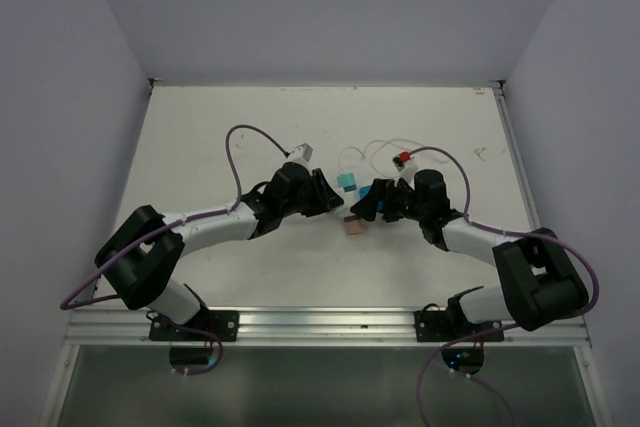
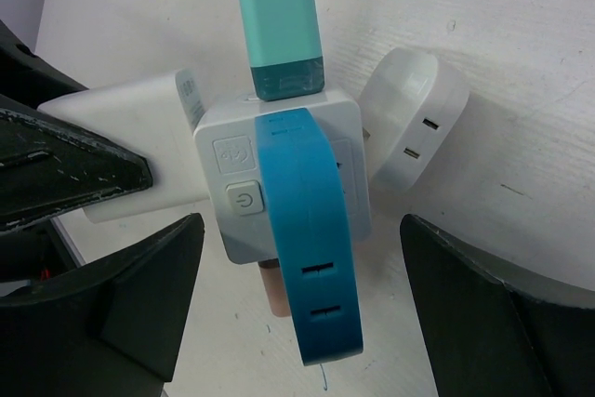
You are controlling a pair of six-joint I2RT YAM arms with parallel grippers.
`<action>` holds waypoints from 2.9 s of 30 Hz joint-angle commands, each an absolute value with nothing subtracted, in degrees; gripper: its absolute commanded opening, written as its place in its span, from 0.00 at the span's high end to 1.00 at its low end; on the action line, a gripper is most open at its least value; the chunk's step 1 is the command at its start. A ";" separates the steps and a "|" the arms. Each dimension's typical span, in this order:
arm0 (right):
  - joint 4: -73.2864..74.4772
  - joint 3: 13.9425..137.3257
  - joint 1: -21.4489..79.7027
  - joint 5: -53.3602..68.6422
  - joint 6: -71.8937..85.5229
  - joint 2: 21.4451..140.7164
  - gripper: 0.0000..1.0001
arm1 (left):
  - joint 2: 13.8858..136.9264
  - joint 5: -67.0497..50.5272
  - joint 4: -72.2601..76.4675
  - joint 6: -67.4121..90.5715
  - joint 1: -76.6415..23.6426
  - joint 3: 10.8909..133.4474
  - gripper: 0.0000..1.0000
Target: Pull the plug off the socket
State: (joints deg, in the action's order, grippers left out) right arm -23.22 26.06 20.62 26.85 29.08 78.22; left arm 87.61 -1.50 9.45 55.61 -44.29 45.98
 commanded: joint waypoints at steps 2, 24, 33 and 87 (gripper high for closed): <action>-29.44 25.84 21.09 28.83 30.41 79.80 0.11 | 84.64 -0.26 17.05 58.80 -45.17 45.97 1.00; -30.06 25.14 21.62 29.53 28.57 82.00 0.63 | 84.55 1.23 16.87 58.62 -45.62 46.49 1.00; -26.46 24.96 21.62 23.92 26.63 82.00 1.00 | 82.71 1.40 14.41 57.48 -45.70 47.72 1.00; -14.06 27.60 18.81 10.99 29.09 85.61 1.00 | 71.63 1.42 12.74 53.00 -35.35 45.62 1.00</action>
State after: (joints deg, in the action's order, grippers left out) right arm -22.20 30.92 20.05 16.38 31.62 84.60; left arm 73.91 4.25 8.12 54.94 -39.40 46.54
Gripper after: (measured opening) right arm 0.644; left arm 0.405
